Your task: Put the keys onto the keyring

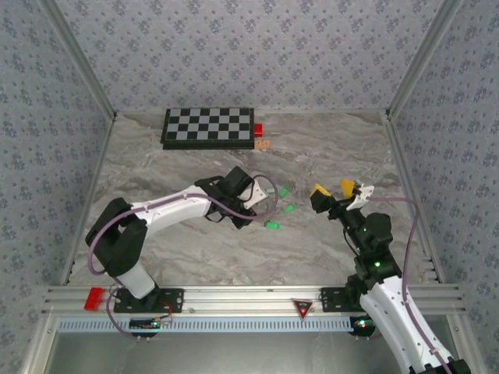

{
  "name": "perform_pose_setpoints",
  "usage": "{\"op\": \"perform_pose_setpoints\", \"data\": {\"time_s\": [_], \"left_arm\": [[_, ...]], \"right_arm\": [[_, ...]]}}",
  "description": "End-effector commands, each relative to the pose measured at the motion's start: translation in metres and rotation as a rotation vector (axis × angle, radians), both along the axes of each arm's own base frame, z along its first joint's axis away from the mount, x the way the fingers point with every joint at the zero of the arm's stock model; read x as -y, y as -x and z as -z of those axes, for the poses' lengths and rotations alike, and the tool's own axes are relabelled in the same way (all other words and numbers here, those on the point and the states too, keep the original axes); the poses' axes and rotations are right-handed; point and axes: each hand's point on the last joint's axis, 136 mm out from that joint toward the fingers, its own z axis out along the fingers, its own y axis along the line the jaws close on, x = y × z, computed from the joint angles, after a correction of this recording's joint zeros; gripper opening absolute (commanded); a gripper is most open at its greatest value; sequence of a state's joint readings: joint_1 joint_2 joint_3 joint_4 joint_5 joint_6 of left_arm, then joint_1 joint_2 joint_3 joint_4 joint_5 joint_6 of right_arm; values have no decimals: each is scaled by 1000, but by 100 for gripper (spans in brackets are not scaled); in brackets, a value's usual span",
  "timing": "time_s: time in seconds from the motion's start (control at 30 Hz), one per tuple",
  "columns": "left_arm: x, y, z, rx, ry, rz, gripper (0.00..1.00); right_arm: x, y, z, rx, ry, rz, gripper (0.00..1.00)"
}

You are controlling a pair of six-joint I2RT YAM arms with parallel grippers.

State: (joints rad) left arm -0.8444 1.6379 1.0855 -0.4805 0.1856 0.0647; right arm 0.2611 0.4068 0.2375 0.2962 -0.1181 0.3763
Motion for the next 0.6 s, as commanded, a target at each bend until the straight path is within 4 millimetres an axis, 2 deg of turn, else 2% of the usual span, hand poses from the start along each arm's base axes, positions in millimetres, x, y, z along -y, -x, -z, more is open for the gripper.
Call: {"op": "perform_pose_setpoints", "data": {"time_s": [0.0, 0.17, 0.57], "left_arm": [[-10, -7, -3, 21, 3, -70, 0], [-29, -5, 10, 7, -46, -127, 0], [-51, 12, 29, -62, -103, -187, 0]], "right_arm": [[4, -1, -3, 18, -16, 19, 100], [4, -1, -3, 16, -19, 17, 100], [4, -1, -4, 16, -22, 19, 100]]}}
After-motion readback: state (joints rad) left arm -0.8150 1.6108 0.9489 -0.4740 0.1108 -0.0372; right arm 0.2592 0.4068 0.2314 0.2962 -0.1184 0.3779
